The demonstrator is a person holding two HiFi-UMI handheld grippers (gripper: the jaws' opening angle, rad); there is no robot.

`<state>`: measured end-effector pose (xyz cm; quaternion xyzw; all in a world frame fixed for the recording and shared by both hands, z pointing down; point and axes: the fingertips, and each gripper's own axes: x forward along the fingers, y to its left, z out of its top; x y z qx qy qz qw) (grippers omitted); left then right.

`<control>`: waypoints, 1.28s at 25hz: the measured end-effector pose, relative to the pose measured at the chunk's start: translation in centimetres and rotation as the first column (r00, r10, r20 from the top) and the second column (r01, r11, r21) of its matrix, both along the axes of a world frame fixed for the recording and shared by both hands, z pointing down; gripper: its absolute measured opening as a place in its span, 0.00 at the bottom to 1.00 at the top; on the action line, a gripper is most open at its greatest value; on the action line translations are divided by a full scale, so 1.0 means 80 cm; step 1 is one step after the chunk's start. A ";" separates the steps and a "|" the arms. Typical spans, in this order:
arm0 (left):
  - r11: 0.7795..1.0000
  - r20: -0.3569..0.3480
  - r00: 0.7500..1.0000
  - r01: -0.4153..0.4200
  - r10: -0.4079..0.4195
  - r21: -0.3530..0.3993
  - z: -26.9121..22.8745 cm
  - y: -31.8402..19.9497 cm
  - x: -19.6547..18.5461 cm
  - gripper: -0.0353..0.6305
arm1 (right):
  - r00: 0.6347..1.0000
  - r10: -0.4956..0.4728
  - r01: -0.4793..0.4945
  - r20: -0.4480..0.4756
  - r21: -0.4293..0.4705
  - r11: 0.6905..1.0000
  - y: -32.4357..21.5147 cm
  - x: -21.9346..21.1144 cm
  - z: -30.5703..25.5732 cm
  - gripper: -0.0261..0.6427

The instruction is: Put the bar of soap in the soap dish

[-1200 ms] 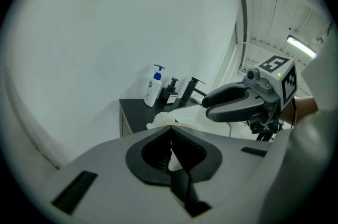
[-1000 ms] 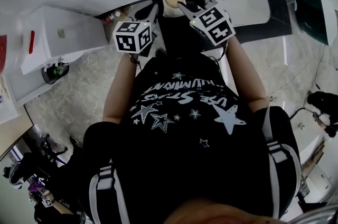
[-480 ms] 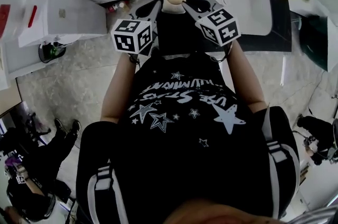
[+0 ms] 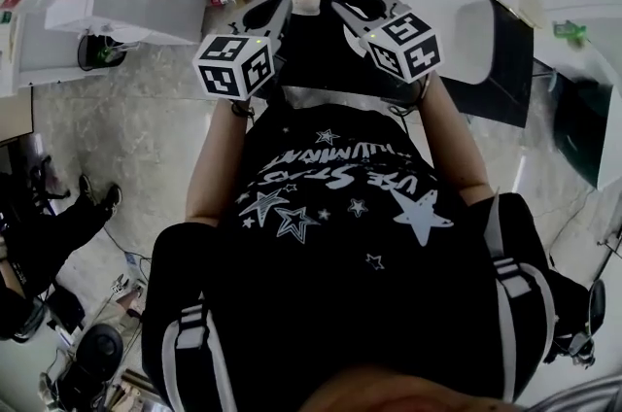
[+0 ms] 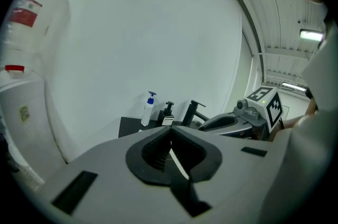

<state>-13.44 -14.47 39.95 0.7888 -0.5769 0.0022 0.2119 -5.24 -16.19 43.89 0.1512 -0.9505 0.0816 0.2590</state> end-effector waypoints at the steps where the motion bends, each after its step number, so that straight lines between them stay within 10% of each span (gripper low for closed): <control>1: 1.000 0.005 1.000 0.010 -0.010 0.004 -0.003 0.004 0.011 0.07 | 1.000 -0.012 0.012 0.003 -0.001 1.000 0.005 0.011 -0.001 0.13; 18: 0.974 -0.007 0.974 0.226 -0.226 0.005 -0.011 0.105 0.145 0.07 | 0.951 -0.300 0.304 0.075 -0.038 0.952 0.093 0.117 -0.003 0.13; 32: 0.949 -0.056 0.949 0.313 -0.312 0.025 -0.025 0.190 0.171 0.07 | 0.937 -0.336 0.340 0.097 -0.026 0.940 0.149 0.130 -0.014 0.10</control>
